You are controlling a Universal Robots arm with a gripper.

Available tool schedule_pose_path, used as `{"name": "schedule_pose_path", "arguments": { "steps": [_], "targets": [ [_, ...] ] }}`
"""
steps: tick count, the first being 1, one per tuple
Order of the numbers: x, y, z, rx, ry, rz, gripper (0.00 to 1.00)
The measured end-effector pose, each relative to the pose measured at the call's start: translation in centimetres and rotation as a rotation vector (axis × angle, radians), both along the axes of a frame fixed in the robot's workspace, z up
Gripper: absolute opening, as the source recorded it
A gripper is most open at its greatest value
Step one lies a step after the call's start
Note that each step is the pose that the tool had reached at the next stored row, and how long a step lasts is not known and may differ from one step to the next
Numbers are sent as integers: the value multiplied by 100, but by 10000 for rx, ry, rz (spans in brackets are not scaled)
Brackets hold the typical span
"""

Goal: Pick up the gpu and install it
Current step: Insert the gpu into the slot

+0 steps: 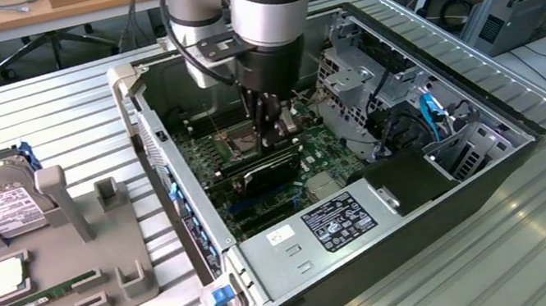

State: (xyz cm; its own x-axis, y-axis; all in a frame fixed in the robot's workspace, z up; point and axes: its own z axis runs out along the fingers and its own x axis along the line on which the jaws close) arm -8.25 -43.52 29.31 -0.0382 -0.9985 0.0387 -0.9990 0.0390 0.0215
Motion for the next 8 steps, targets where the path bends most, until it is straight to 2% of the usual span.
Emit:
{"name": "schedule_pose_path", "arguments": {
  "steps": [4,6,8],
  "targets": [
    [166,0,-1,6,194,8,11],
    [218,0,-1,8,257,6,11],
    [246,-1,-1,10,293,8,11]
  ]
}}
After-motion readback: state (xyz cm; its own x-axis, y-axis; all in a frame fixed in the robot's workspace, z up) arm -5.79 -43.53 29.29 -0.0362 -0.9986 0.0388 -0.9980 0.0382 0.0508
